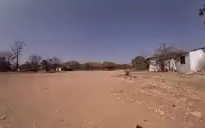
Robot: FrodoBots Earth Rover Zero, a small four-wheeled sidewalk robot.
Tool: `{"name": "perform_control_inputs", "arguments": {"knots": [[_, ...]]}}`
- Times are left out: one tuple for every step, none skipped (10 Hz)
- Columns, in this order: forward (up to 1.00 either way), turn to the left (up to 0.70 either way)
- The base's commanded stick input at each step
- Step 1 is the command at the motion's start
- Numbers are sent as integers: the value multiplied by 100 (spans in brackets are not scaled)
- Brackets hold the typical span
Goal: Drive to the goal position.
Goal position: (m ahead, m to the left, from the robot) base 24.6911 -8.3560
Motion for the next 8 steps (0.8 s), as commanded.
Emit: {"name": "perform_control_inputs", "arguments": {"knots": [[100, 0], [100, 0], [100, 0], [100, 0], [100, 0], [100, 0], [100, 0], [100, 0]]}}
